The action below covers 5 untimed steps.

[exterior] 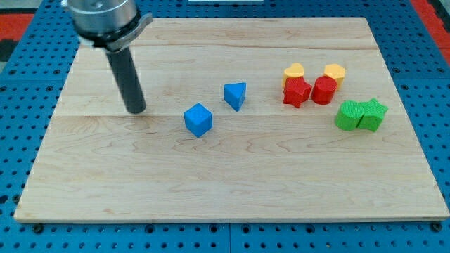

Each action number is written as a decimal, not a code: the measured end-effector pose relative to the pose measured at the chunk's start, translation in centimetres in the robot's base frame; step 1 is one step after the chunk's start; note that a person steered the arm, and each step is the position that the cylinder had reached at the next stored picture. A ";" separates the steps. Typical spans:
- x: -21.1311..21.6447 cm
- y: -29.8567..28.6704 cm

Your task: Move the blue cube towards the bottom left of the blue triangle

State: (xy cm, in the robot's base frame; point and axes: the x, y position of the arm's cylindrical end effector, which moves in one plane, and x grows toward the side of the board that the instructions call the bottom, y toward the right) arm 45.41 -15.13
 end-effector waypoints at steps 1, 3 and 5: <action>3.4 4.5; -0.5 8.1; -2.2 9.9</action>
